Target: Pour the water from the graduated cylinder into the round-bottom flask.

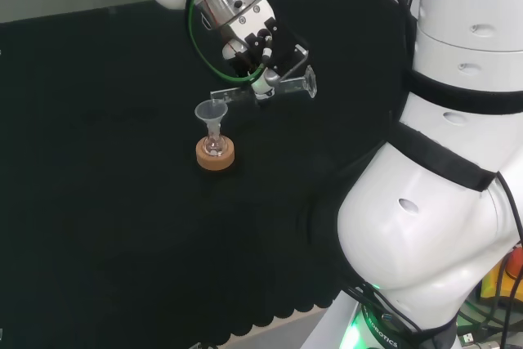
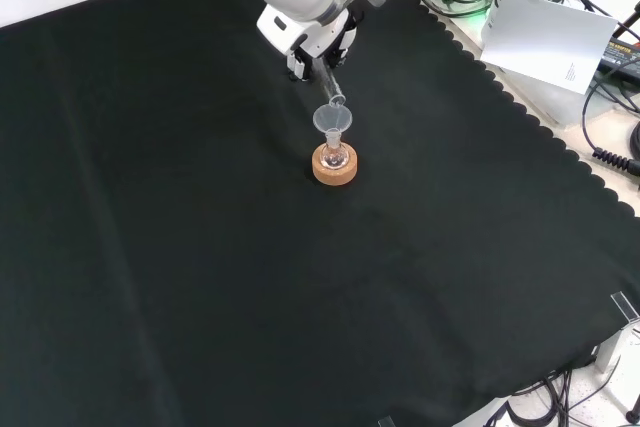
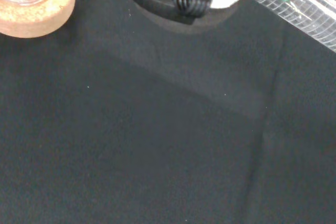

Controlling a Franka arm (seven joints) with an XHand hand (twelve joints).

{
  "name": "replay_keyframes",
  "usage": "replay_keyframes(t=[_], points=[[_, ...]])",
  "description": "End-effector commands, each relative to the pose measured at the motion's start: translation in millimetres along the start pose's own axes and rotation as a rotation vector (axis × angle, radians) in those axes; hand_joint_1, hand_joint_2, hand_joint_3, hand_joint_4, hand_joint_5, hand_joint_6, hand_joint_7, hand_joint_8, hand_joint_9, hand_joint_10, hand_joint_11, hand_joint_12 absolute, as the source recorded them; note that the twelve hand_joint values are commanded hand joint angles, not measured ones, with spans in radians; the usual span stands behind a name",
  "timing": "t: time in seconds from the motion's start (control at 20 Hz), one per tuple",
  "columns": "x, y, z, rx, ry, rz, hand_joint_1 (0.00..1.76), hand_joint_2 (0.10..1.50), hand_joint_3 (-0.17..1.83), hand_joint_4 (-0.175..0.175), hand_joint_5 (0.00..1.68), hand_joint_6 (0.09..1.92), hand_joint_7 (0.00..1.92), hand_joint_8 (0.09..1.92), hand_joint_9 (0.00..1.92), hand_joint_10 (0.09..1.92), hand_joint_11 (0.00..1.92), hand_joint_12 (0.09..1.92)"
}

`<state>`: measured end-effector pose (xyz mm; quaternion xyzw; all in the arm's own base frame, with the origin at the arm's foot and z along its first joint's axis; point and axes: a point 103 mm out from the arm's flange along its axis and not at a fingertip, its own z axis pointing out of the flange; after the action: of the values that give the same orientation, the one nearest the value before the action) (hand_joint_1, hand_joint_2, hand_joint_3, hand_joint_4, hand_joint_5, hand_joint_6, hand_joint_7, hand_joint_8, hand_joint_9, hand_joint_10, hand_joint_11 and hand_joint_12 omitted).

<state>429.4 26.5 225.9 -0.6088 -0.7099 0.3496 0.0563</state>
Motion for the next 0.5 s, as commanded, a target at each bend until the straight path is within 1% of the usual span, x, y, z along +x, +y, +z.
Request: replay_keyframes(t=[0.05, 0.1, 0.15, 0.25, 0.4, 0.45, 0.5], points=[[9, 2, -5, 0.0, -0.027, 0.01, 1.42, 0.96, 0.0, -0.175, 1.3, 0.45, 1.23, 0.62, 1.56, 0.09, 1.25, 0.71], [-1, 0, 0, -0.006, -0.016, 0.007, 1.42, 0.96, 0.0, -0.175, 1.3, 0.45, 1.23, 0.62, 1.56, 0.09, 1.25, 0.71], [-3, -1, 1, -0.005, -0.023, 0.008, 1.42, 0.96, 0.0, -0.175, 1.3, 0.45, 1.23, 0.62, 1.56, 0.09, 1.25, 0.71], [0, 0, -2, -0.001, -0.044, 0.014, 1.42, 0.96, 0.0, -0.175, 1.3, 0.45, 1.23, 0.62, 1.56, 0.09, 1.25, 0.71], [10, 1, -10, -0.002, -0.056, 0.017, 1.42, 0.96, 0.0, -0.175, 1.3, 0.44, 1.23, 0.62, 1.56, 0.09, 1.25, 0.71], [1, -1, -5, -0.013, -0.041, 0.009, 1.42, 0.96, 0.0, -0.175, 1.3, 0.44, 1.23, 0.62, 1.56, 0.09, 1.25, 0.71], [-3, -2, -3, -0.014, -0.038, 0.01, 1.42, 0.96, 0.0, -0.175, 1.3, 0.44, 1.23, 0.62, 1.56, 0.09, 1.25, 0.71]])
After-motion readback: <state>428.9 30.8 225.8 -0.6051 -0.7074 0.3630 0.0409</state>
